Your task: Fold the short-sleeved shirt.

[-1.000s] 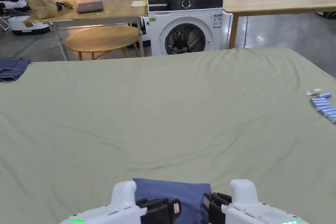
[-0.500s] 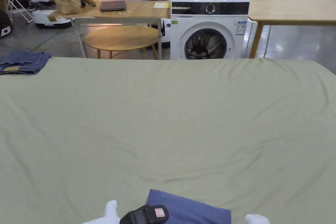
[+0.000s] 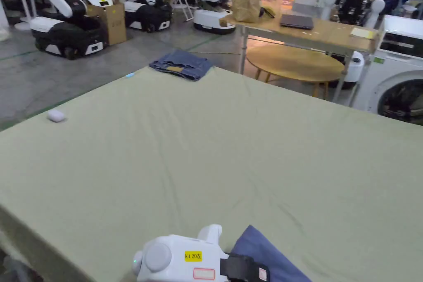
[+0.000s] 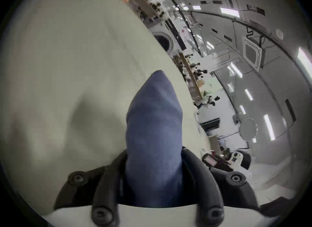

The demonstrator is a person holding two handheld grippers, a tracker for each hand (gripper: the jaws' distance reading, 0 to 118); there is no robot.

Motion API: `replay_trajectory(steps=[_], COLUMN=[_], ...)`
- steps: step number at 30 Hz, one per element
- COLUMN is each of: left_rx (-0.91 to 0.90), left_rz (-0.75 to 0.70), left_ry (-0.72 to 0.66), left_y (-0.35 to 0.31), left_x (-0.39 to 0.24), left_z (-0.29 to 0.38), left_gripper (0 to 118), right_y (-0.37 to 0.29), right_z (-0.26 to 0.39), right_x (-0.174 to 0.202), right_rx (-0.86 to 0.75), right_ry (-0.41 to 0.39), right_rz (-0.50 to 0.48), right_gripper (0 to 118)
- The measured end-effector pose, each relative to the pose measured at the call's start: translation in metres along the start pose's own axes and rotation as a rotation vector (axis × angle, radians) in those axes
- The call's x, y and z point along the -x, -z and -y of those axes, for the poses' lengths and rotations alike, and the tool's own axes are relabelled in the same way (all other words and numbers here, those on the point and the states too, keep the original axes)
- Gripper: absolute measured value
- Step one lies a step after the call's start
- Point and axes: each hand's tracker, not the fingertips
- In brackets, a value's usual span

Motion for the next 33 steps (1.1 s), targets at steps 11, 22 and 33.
replay_trajectory(steps=[11,22,33], left_rx=[-0.14,-0.292,-0.454], left_rz=[-0.275,-0.329,-0.505], left_ry=[-0.005,-0.023,-0.011], left_y=[-0.201,-0.255,-0.28], left_x=[0.139,0.162,0.095], left_z=[-0.149,-0.144,-0.116], left_gripper=[25,117,0], right_y=[0.029,0.032,-0.004], right_z=[0.0,-0.006,-0.009], right_x=[0.04,0.049,0.049], right_rx=[0.036,0.044,-0.031], right_ry=[-0.045,-0.064,-0.091], right_rz=[-0.011,0.007,-0.024], right_gripper=[0,0,0])
